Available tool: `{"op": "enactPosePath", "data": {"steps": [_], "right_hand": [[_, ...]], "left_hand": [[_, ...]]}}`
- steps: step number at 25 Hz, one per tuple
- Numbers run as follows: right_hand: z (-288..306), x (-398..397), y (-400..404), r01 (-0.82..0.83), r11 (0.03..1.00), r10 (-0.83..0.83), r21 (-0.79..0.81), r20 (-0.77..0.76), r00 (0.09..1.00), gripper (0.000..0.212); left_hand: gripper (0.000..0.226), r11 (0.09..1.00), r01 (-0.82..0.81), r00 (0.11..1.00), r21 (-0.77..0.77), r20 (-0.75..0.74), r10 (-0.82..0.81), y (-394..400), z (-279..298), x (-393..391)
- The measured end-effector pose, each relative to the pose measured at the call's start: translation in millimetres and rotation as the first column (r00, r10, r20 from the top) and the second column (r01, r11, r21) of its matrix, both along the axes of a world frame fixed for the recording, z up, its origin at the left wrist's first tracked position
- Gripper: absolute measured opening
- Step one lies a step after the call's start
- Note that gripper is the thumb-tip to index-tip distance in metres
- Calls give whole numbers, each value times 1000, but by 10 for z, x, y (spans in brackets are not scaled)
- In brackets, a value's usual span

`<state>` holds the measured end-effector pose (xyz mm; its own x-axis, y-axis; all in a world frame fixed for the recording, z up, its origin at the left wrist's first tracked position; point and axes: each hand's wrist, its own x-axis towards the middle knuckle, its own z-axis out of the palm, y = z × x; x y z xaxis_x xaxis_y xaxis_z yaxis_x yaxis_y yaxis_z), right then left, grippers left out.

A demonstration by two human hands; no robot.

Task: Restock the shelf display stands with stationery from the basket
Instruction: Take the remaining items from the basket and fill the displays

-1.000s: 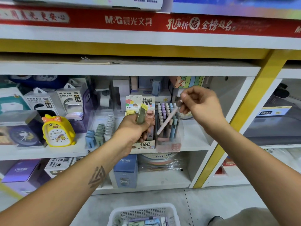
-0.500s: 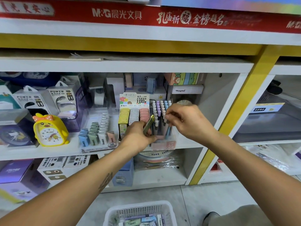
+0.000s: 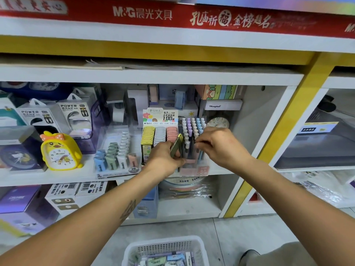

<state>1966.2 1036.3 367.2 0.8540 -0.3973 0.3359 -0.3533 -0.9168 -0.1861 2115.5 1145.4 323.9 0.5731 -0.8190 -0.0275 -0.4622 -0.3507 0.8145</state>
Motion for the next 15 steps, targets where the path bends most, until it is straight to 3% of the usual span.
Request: {"op": "enactPosePath", "data": {"steps": [3,4,6,8,10,13,15], "right_hand": [[64,60,39,92,995,-91,-45,40,995,25],[92,99,65,96,995,-97,14,112,989,24],[144,198,123,39,960,-113,279,254,960,22],[176,319,193,-51,813,-139,580,279,950,18],[180,413,241,-110,658,-167,745,287,943,11],[203,533,301,-161,545,-211,823,320,924,15],[218,617,337,-181,500,-227,847,330,916,15]], "left_hand": [[19,999,26,992,-31,-124,-30,68,62,16],[15,997,55,975,-52,-214,-65,109,94,29],[8,988,122,908,-98,-390,-151,205,149,51],[8,980,154,846,-125,-496,-196,292,196,78],[10,978,147,803,-146,-559,-204,339,237,121],[15,968,101,734,-229,-640,-228,408,285,239],[21,965,35,774,-260,-603,-190,445,302,345]]}}
